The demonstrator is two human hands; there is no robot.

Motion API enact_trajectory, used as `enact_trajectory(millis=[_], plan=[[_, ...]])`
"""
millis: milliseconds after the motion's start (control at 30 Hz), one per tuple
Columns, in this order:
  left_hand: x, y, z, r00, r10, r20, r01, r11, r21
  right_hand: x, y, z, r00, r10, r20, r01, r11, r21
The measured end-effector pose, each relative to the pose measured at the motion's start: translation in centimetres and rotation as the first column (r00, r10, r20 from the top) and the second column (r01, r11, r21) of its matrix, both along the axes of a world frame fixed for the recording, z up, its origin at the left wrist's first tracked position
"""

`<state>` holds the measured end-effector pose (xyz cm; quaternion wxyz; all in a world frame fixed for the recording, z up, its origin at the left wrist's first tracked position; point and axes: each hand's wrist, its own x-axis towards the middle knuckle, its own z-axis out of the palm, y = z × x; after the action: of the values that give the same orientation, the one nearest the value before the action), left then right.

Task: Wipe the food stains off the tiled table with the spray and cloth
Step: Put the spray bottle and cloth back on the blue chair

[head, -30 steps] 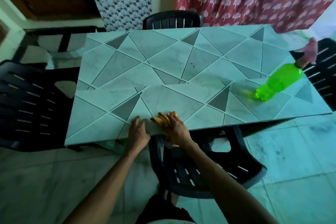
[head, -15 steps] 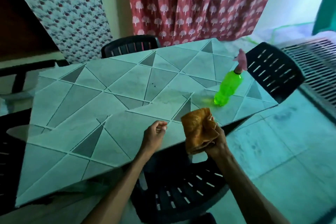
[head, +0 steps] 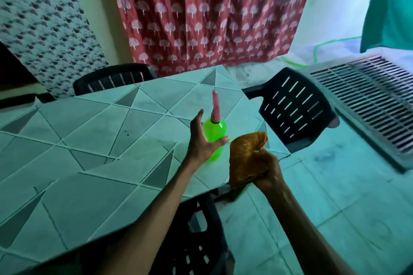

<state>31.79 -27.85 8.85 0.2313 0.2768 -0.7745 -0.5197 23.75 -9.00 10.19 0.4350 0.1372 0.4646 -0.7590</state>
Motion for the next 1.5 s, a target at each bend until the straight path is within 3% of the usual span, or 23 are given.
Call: enact_trajectory(millis=[167, 333, 767, 1033, 1167, 1333, 1500], plan=[[-5.6, -0.9, 1.0, 0.998, 0.032, 0.047, -0.028, 0.996, -0.081, -6.7, -1.3, 0.6, 0.993, 0.104, -0.058, -0.095, 0.985, 0.143], [-7.3, -1.9, 0.5, 0.998, 0.035, 0.061, -0.016, 0.956, -0.292, -9.5, -3.0, 1.6, 0.979, 0.191, -0.073, -0.176, 0.970, 0.167], [-0.9, -1.9, 3.7, 0.923, 0.309, -0.227, -0.366, 0.888, -0.278, -6.5, -5.9, 3.9, 0.934, 0.336, -0.119, -0.327, 0.941, 0.087], [15.9, -2.5, 6.7, 0.798, 0.504, -0.332, -0.584, 0.783, -0.215, 7.8, -8.5, 6.8, 0.801, 0.551, -0.233, -0.541, 0.834, 0.113], [26.3, -2.1, 6.7, 0.719, 0.592, -0.364, -0.674, 0.722, -0.157, 17.0, -10.5, 7.5, 0.751, 0.625, -0.213, -0.635, 0.772, 0.026], [42.6, -1.9, 5.9, 0.591, 0.696, -0.408, -0.792, 0.597, -0.128, 31.1, -13.2, 8.0, 0.685, 0.705, -0.187, -0.722, 0.690, -0.043], [57.8, -0.1, 6.2, 0.473, 0.779, -0.412, -0.878, 0.455, -0.147, 44.7, -15.2, 8.2, 0.593, 0.786, -0.174, -0.790, 0.610, 0.063]])
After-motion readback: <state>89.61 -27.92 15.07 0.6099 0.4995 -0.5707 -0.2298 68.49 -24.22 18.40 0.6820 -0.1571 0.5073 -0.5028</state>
